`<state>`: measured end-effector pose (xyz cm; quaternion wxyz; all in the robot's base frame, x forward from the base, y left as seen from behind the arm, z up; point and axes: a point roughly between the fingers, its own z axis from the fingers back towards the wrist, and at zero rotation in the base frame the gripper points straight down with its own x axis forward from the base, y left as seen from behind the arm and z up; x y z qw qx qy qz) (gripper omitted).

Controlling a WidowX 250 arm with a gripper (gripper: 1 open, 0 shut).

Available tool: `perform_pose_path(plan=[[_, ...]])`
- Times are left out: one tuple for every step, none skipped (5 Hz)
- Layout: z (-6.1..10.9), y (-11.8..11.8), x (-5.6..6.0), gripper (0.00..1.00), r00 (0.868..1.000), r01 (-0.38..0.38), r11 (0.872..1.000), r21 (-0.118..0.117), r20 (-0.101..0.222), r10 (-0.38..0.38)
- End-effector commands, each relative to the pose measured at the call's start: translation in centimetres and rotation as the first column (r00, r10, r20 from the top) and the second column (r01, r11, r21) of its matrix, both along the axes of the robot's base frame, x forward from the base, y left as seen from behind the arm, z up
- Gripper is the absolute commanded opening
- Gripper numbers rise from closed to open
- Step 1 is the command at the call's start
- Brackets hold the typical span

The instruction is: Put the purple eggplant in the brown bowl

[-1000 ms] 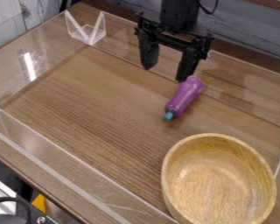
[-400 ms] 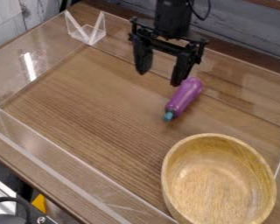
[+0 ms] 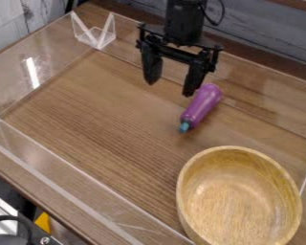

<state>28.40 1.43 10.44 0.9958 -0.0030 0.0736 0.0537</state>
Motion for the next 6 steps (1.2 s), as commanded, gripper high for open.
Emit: perform_pose_path(plan=[[0.7,0.5,0.1,1.0,0.999,-0.02,1.0,0.005,0.028,0.02],[0.3,0.7,0.0,1.0,0.999,-0.032,0.999,0.006,0.017,0.032],[0.1,1.0,-0.1,1.0,0.999,-0.05,0.999,0.007,0.013,0.05],[-0.2,1.2,-0.3,1.0,0.998,-0.061,0.998,0.009,0.003,0.061],[-0.5,1.4,-0.4,1.0,0.997,-0.074,0.997,0.01,-0.004,0.074],[-0.8,1.5,-0.5,1.0,0.996,-0.086,0.996,0.012,-0.012,0.086]])
